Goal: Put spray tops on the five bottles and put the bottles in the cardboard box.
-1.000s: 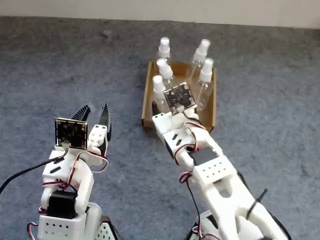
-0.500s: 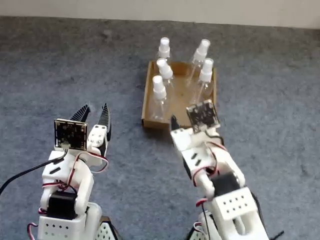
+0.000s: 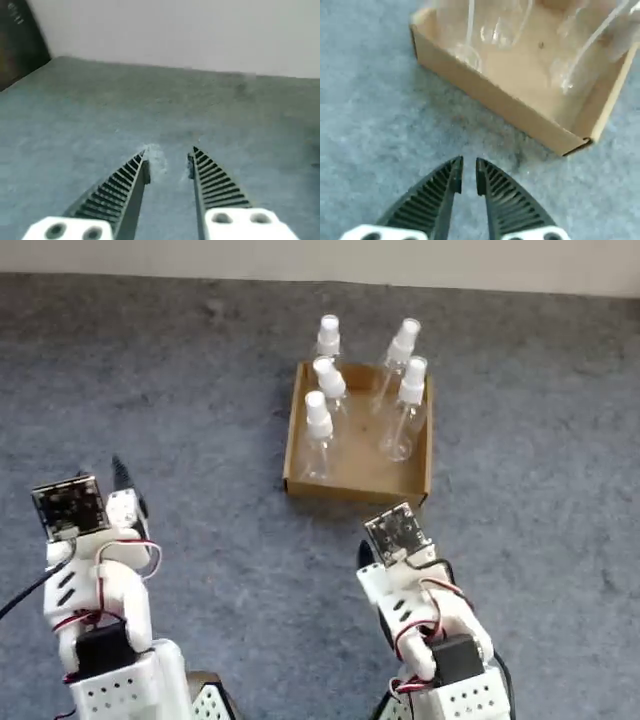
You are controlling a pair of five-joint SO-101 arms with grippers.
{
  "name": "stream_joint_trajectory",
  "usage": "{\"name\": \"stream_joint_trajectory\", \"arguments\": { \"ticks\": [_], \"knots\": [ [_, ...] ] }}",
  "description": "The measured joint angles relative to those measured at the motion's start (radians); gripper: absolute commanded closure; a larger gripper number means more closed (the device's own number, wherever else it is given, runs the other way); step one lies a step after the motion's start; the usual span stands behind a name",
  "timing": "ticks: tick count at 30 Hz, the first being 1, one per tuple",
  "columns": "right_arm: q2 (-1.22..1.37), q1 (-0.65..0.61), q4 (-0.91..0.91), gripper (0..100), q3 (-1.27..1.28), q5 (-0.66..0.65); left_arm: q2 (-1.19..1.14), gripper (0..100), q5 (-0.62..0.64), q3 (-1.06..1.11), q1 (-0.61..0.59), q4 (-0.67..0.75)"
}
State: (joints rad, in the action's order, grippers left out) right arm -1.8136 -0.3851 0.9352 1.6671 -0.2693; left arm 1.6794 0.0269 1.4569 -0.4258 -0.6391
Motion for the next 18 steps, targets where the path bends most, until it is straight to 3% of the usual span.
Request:
{"name": "stream_joint_trajectory", "arguments": {
  "ticks": [5,9,18],
  "knots": [
    [0.0,0.014,0.028,99.5,0.0,0.0,0.0,91,0.0,0.187,-0.061,0.0],
    [-0.006,0.101,0.092,99.5,0.0,0.0,-0.002,91,0.0,0.221,-0.06,-0.028],
    [-0.006,0.302,0.302,99.5,0.0,0.0,-0.003,91,0.003,0.221,-0.068,-0.341]
  ]
}}
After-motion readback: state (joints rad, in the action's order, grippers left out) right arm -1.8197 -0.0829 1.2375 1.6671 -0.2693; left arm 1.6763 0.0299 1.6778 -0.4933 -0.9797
